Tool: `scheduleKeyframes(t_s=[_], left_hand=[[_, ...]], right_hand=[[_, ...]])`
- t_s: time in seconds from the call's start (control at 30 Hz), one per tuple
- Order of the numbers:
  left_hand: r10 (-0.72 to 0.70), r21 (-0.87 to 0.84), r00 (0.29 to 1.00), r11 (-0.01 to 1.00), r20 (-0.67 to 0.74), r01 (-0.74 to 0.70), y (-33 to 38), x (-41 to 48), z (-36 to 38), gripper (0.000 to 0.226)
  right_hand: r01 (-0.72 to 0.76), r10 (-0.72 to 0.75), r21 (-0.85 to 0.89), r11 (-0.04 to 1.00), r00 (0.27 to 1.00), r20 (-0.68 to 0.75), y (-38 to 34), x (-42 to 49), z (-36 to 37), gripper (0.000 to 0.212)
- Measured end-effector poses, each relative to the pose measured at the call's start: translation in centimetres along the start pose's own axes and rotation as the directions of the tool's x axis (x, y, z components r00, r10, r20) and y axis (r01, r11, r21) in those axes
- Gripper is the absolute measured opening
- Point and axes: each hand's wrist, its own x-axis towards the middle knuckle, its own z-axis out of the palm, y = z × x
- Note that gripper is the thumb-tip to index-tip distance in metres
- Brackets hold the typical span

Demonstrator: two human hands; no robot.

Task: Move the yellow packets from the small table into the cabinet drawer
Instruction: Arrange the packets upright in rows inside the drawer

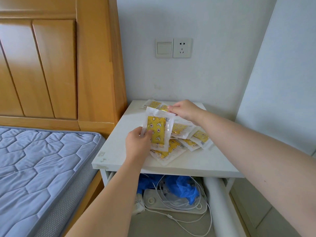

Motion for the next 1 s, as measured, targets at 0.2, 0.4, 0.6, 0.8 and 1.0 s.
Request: scheduleKeyframes(t_s=[0.2, 0.4, 0.6, 0.8, 1.0], left_hand=[[-0.007, 0.094, 1.000, 0.996, 0.000, 0.007, 0.3, -0.1, 0.2, 0.033], [-0.031, 0.109, 0.999, 0.994, -0.025, 0.033, 0.5, -0.3, 0.2, 0.026], [-0.029, 0.085, 0.995, 0.996, -0.094, 0.037, 0.0, 0.0, 0.3, 0.030], [-0.008, 0.042, 0.996, 0.999, -0.085, 0.012, -0.1, 0.2, 0.2, 0.041], [-0.018, -0.072, 1.000, 0.997, 0.025, 0.020, 0.3, -0.1, -0.1, 0.041]], right_hand=[[-0.293, 0.326, -0.485, 0.824, 0.945, -0.018, 3.9, 0.5, 0.6, 0.065], [-0.305, 0.294, -0.395, 0.866, 0.952, -0.091, 3.6, 0.7, 0.3, 0.067], [-0.320, 0.409, 0.496, 0.807, 0.909, -0.080, 4.2, 0.8, -2.1, 0.011], [-0.316, 0.239, 0.725, 0.612, 0.948, 0.211, 3.8, -1.3, -2.7, 0.009], [-0.212, 0.164, 0.658, 0.722, 0.977, 0.134, 1.8, -1.1, 1.5, 0.034]])
